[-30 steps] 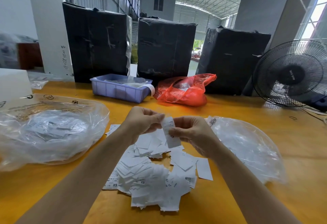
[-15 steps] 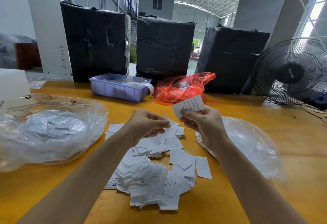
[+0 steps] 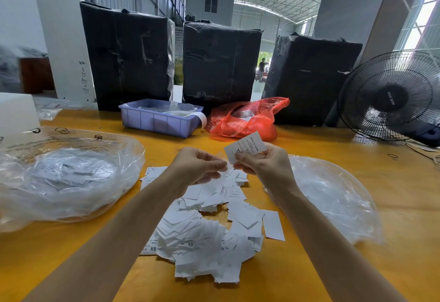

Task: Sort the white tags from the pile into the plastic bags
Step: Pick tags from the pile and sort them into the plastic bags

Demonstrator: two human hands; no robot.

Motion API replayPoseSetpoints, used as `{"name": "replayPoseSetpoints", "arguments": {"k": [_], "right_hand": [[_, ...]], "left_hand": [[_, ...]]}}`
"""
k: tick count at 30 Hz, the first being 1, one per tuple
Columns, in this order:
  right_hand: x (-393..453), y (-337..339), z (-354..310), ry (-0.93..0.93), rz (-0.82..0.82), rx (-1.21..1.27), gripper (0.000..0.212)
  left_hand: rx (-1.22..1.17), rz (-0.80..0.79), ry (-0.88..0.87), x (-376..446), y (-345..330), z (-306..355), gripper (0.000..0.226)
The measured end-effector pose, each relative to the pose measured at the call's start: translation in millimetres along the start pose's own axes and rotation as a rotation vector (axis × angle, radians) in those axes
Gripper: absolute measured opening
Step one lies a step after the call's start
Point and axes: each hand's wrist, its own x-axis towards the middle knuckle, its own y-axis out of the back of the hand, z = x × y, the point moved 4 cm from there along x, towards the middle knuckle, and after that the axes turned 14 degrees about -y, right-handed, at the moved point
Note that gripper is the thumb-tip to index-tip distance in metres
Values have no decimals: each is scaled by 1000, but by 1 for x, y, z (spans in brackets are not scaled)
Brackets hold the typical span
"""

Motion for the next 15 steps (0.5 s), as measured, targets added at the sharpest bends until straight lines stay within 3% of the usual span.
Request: {"name": "replayPoseSetpoints", "arguments": {"k": [4,9,15], "right_hand": [[0,-1,2,-10,12,-18,20],[-1,-1,2,-26,17,-15,13],[0,-4,10,-217,-90,47,8]], "left_hand": [[-7,4,11,0,0,1,10],[-14,9,23,0,1,1,13],[-56,55,17,0,2,1,14]]}}
